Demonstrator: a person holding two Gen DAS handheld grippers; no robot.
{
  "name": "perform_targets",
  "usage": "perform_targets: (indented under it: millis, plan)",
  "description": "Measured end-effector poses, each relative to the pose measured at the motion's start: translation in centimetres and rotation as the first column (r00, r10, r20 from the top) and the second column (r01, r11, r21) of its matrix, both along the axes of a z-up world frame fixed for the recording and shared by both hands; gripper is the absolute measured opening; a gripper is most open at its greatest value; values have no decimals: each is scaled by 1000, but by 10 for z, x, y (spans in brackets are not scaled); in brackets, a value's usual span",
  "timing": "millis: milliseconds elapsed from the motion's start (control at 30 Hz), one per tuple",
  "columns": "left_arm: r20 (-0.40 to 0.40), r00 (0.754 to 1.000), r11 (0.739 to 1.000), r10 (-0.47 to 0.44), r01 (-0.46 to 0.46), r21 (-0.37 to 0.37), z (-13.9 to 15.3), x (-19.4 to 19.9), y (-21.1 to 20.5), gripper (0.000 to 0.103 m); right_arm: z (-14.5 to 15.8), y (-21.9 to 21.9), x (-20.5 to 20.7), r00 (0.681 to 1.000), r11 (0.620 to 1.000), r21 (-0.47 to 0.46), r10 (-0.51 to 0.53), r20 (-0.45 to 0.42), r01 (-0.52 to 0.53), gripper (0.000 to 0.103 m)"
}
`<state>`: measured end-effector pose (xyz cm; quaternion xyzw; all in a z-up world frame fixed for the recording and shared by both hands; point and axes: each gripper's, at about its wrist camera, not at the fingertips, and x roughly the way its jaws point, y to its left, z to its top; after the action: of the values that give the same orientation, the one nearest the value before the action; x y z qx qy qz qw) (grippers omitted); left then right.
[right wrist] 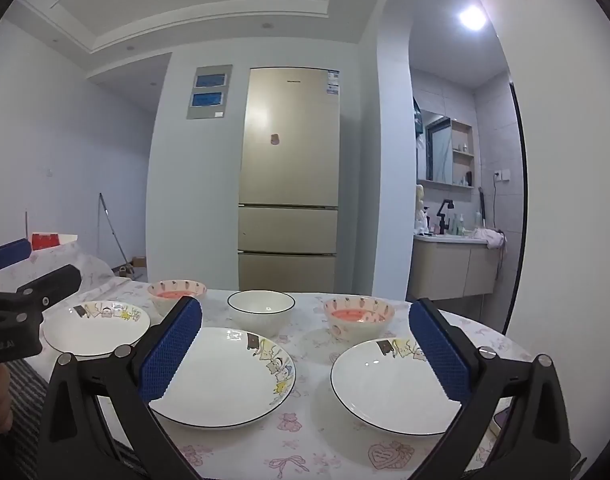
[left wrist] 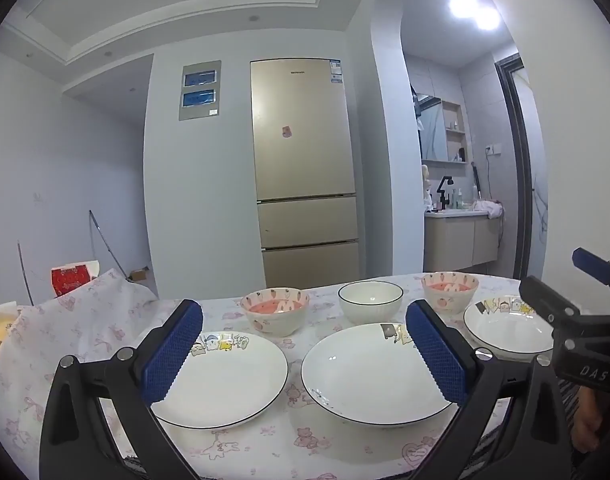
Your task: Organize plates and bowls
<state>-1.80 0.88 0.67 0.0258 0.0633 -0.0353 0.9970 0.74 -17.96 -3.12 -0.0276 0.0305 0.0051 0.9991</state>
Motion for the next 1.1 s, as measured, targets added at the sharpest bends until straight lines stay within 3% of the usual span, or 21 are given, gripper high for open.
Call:
perform_targets:
  millis: [433,1100]
  plan:
    - [-29,1000,999,-12,11,-37,-1,5,7,103,-2,6,1,1000,1000,-22,15,18,-14,103]
    - [49,999,1000,-21,22,-8,2,-12,-1,103,-6,8,4,1000,1000,-28,4,-7,-4,103]
